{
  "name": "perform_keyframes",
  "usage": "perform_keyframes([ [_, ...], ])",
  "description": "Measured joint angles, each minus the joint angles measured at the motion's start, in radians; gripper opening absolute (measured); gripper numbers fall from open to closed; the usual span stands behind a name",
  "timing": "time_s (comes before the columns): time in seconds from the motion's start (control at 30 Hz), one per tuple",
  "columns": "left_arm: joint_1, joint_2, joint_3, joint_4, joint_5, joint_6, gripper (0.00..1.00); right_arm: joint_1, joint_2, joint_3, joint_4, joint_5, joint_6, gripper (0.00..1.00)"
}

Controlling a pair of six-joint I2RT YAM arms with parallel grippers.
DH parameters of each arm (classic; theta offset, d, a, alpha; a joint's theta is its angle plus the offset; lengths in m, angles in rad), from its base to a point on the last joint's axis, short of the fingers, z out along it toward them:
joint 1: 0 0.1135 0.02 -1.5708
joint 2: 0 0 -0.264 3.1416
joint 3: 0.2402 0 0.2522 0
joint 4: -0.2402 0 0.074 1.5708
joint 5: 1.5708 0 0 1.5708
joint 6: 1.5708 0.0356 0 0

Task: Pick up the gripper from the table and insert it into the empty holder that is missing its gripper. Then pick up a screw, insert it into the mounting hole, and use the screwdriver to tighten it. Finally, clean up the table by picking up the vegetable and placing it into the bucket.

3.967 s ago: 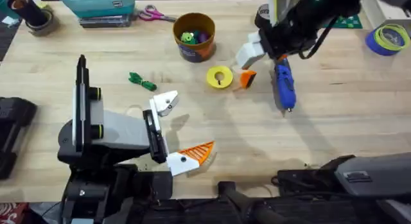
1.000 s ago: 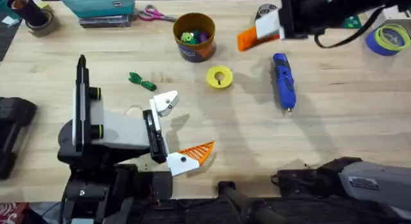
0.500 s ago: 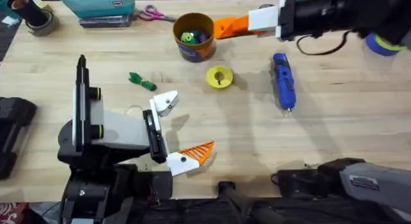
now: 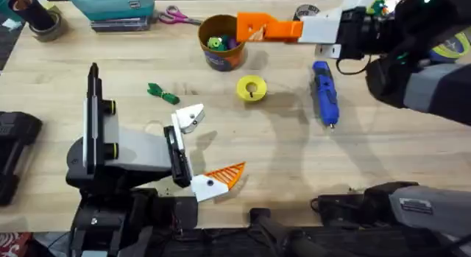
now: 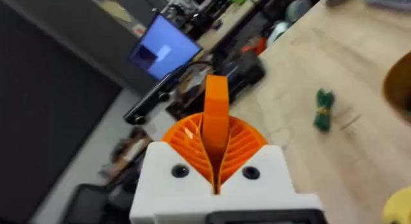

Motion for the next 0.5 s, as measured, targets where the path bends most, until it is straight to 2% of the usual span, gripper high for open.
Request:
perform_keyframes([
  [0.2, 0.000, 0.000, 0.000, 0.000, 0.000, 0.000, 0.986, 0.011, 0.093, -0.018, 0.037, -0.102, 0.213, 0.009],
  [0.5, 0.000, 0.000, 0.000, 0.000, 0.000, 0.000, 0.986, 0.065, 0.157, -0.057, 0.041, -0.203, 0.279, 0.009],
])
